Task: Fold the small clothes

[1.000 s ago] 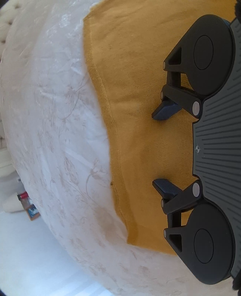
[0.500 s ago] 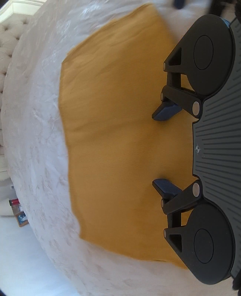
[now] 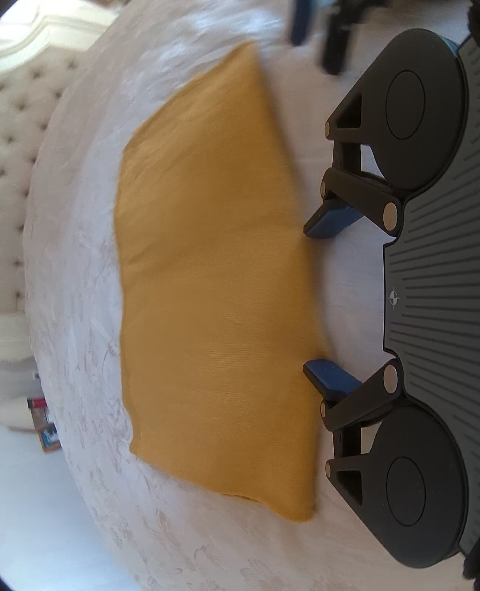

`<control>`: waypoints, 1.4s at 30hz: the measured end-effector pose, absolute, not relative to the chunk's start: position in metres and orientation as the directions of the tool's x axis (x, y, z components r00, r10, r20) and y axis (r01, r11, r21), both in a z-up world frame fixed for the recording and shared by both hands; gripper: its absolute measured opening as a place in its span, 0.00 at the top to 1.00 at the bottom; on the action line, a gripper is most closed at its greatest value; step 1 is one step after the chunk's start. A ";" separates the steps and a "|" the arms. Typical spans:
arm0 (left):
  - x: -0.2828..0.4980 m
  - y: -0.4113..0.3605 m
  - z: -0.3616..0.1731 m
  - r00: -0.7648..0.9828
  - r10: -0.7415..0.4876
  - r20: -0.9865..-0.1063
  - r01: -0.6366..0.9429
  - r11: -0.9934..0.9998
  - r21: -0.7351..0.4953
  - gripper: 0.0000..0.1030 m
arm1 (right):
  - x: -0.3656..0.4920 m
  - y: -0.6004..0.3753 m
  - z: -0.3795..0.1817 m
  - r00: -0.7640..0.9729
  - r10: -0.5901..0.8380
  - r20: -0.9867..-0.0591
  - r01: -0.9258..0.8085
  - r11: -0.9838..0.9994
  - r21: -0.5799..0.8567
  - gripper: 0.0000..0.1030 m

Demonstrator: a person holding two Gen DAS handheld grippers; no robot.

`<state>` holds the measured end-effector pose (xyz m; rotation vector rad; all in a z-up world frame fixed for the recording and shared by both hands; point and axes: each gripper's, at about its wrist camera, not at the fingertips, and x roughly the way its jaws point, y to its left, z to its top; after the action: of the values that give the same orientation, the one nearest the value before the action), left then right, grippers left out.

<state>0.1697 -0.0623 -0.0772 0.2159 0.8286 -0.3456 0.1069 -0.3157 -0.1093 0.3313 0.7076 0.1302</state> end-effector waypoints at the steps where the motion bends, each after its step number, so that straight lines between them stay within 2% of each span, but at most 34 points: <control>1: 0.166 -0.058 -0.079 0.622 -0.219 -0.752 0.394 0.917 0.060 0.27 | 0.105 -0.317 -0.110 0.762 0.233 -0.605 -0.010 0.937 0.349 0.00; 7: 0.154 -0.021 -0.073 0.629 -0.240 -0.740 0.391 0.920 0.034 0.27 | 0.098 -0.335 -0.114 0.785 0.294 -0.545 0.003 0.878 0.478 0.01; 17: 0.187 0.056 -0.042 0.694 -0.200 -0.691 0.246 0.969 -0.033 0.27 | 0.096 -0.368 -0.090 0.756 0.302 -0.581 0.136 0.796 0.590 0.01; 21: 0.212 0.070 -0.034 0.706 -0.186 -0.683 0.214 0.976 -0.045 0.27 | 0.116 -0.391 -0.075 0.789 0.248 -0.563 0.187 0.775 0.603 0.01; 26: 0.235 0.081 -0.039 0.693 -0.225 -0.685 0.206 0.972 -0.111 0.27 | 0.163 -0.409 -0.079 0.780 0.250 -0.574 0.217 0.753 0.621 0.01; 31: 0.245 0.085 -0.052 0.670 -0.262 -0.694 0.229 0.963 -0.142 0.27 | 0.196 -0.418 -0.105 0.734 0.280 -0.619 0.245 0.741 0.625 0.07; 36: 0.251 0.090 -0.065 0.646 -0.304 -0.701 0.245 0.951 -0.186 0.27 | 0.217 -0.417 -0.113 0.740 0.328 -0.587 0.192 0.733 0.652 0.08; 38: 0.251 0.091 -0.066 0.638 -0.314 -0.703 0.256 0.948 -0.190 0.27 | 0.227 -0.414 -0.115 0.738 0.350 -0.577 0.168 0.733 0.659 0.14; 39: 0.250 0.093 -0.065 0.638 -0.317 -0.701 0.264 0.946 -0.188 0.27 | 0.232 -0.413 -0.116 0.738 0.355 -0.574 0.164 0.730 0.663 0.23; 40: 0.248 0.094 -0.064 0.641 -0.321 -0.698 0.270 0.945 -0.187 0.27 | 0.236 -0.413 -0.116 0.740 0.353 -0.573 0.169 0.726 0.667 0.39; 41: 0.246 0.096 -0.062 0.644 -0.325 -0.692 0.275 0.943 -0.187 0.27 | 0.239 -0.414 -0.117 0.741 0.355 -0.569 0.177 0.715 0.677 0.50; 42: 0.245 0.097 -0.061 0.648 -0.329 -0.687 0.277 0.942 -0.189 0.27 | 0.242 -0.414 -0.120 0.735 0.366 -0.572 0.192 0.696 0.692 0.71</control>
<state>0.2451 0.0971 -0.0613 -0.0692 0.7947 -0.3451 0.2423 -0.4143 -0.1199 0.8153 0.7605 0.1079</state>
